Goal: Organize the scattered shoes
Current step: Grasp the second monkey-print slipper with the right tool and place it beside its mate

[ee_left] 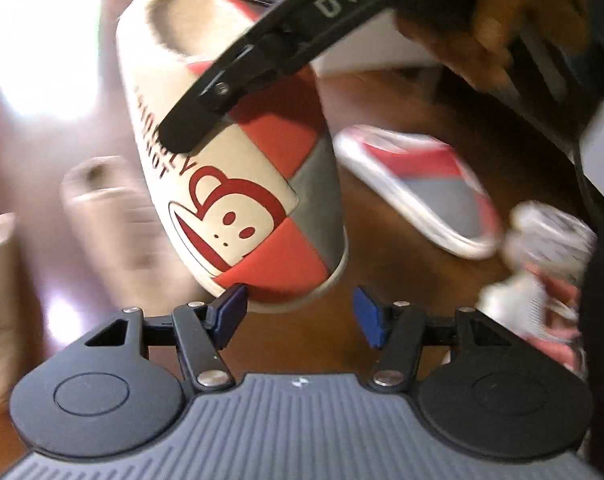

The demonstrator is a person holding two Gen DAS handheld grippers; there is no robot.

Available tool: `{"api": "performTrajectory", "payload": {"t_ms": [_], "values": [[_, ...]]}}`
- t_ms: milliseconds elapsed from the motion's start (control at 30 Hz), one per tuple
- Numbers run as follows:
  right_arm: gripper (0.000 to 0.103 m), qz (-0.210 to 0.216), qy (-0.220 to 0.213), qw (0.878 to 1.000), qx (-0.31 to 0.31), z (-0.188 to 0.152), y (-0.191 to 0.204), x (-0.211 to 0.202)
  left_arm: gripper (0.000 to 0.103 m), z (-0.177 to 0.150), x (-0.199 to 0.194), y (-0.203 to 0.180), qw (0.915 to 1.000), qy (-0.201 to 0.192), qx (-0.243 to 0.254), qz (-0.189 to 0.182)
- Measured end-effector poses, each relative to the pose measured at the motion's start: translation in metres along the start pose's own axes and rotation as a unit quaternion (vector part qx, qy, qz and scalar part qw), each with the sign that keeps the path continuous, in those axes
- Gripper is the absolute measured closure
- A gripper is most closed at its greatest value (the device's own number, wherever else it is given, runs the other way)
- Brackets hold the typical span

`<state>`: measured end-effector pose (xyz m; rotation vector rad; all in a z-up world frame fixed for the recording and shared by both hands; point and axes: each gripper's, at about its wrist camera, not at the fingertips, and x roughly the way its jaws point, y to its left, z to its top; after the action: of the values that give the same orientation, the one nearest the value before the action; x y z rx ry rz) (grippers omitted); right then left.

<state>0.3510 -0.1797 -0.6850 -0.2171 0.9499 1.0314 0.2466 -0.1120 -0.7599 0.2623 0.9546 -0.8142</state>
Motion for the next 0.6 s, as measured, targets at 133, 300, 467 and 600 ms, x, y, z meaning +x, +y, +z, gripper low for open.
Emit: {"api": "performTrajectory", "payload": {"t_ms": [133, 300, 467, 600], "values": [[0.086, 0.006, 0.085, 0.996, 0.019, -0.058, -0.034, 0.005, 0.041, 0.001, 0.038, -0.032, 0.9964, 0.046, 0.070, -0.013], [0.037, -0.089, 0.100, 0.990, 0.052, -0.116, -0.058, 0.017, 0.040, 0.003, 0.050, -0.017, 0.9970, 0.071, 0.031, -0.003], [0.011, -0.164, -0.002, 0.964, 0.207, -0.149, -0.041, -0.037, 0.040, 0.008, 0.045, 0.005, 0.9965, 0.068, 0.011, 0.047], [0.012, -0.184, 0.009, 0.946, 0.266, -0.178, -0.033, -0.028, 0.040, 0.034, 0.051, 0.019, 0.9950, 0.050, 0.030, 0.080]]}}
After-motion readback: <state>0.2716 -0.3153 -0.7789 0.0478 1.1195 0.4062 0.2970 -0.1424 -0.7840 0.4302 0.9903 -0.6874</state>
